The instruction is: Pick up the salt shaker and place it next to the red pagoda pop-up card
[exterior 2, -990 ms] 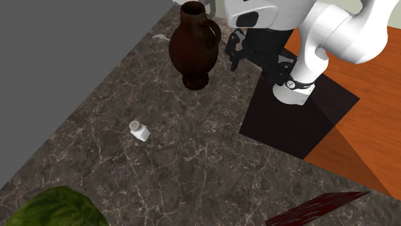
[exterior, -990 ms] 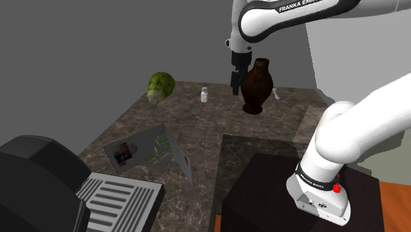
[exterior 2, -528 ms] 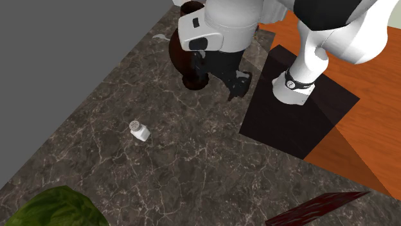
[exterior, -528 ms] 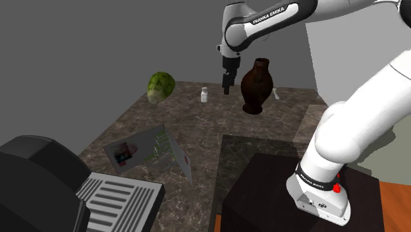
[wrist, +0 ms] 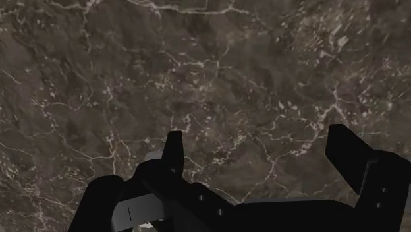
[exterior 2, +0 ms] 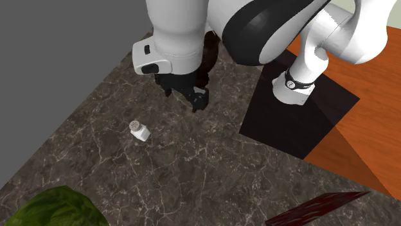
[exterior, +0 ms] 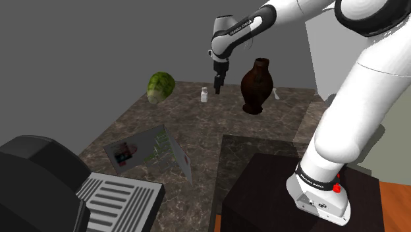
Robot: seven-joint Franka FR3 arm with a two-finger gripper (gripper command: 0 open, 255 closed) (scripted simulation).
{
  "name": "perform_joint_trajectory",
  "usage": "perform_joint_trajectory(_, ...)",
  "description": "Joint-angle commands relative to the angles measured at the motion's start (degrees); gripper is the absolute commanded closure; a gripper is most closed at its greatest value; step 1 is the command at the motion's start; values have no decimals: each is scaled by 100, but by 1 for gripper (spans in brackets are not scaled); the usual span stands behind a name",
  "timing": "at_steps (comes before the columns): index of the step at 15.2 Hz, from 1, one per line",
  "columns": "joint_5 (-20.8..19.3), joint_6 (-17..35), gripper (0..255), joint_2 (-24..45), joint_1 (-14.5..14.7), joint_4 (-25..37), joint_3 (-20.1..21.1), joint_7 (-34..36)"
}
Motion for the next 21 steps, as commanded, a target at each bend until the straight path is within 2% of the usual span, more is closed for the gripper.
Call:
perform_joint_trajectory(1,109,163,0,466,-29,371,-63,-270)
perform_joint_trajectory(10,629,428,0,2410,-318,2302,-36,-1262)
perform_joint_trajectory(18,718,856,0,2788,-369,2249,10,-1322)
perform_joint_trajectory(21,717,856,0,2788,-370,2249,11,-1322)
